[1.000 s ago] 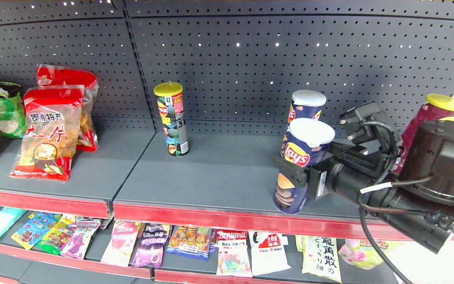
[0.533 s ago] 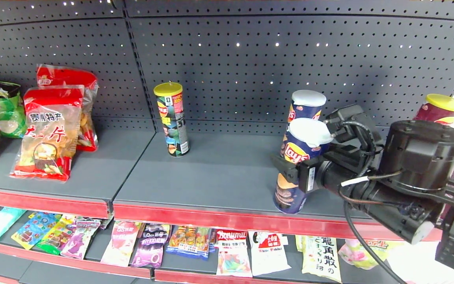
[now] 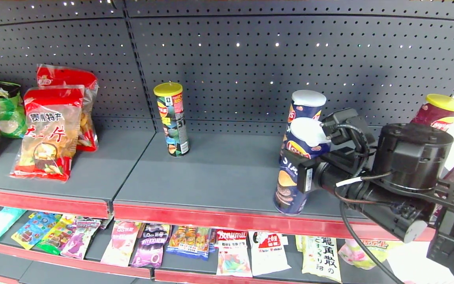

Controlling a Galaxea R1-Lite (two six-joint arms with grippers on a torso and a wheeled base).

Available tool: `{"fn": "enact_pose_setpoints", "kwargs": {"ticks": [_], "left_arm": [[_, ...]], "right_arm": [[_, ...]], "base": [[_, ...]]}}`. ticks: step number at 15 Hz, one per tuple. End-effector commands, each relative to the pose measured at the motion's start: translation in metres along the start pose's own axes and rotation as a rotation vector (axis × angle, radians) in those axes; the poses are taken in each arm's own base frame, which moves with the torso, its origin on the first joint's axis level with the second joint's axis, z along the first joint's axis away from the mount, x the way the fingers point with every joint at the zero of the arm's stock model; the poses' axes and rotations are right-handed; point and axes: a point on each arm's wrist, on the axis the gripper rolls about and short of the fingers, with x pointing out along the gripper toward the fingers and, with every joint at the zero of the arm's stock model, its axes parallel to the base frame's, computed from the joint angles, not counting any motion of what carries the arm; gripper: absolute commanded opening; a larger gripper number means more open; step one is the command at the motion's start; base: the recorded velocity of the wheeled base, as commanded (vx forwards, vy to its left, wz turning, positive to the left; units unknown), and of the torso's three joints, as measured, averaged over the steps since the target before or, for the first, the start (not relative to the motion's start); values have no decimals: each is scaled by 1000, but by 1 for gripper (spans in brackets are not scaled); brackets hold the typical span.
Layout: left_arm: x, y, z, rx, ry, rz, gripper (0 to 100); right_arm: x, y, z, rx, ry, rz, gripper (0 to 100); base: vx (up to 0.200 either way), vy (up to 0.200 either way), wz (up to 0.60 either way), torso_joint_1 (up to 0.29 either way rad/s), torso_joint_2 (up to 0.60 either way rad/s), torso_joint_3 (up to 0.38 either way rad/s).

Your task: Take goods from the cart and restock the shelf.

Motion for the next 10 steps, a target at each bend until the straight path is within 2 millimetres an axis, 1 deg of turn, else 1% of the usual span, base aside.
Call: {"fn": "enact_pose_setpoints", "kwargs": {"ticks": [1, 4, 5, 6, 7, 9, 10], "left_arm": [[0, 0, 0, 0, 1, 1, 100], [0, 0, 0, 0, 1, 1, 100], [0, 0, 0, 0, 1, 1, 100], [0, 0, 0, 0, 1, 1, 100], [0, 0, 0, 0, 1, 1, 100], [0, 0, 0, 0, 1, 1, 100], [0, 0, 0, 0, 1, 1, 100]], "right_arm": [[-3, -6, 3, 0, -12, 9, 0], [-16, -17, 15, -17, -65, 84, 0], [-18, -20, 17, -28, -78, 106, 0], [-17, -30, 20, -62, -91, 156, 0], [-15, -38, 19, -83, -91, 188, 0], [-12, -47, 16, -98, -83, 250, 0], [-12, -48, 15, -96, -78, 274, 0]], "base": [[0, 0, 0, 0, 0, 0], [0, 0, 0, 0, 0, 0], [0, 0, 0, 0, 0, 0], [0, 0, 0, 0, 0, 0], [0, 0, 0, 0, 0, 0], [0, 0, 0, 0, 0, 0], [0, 0, 0, 0, 0, 0]]}}
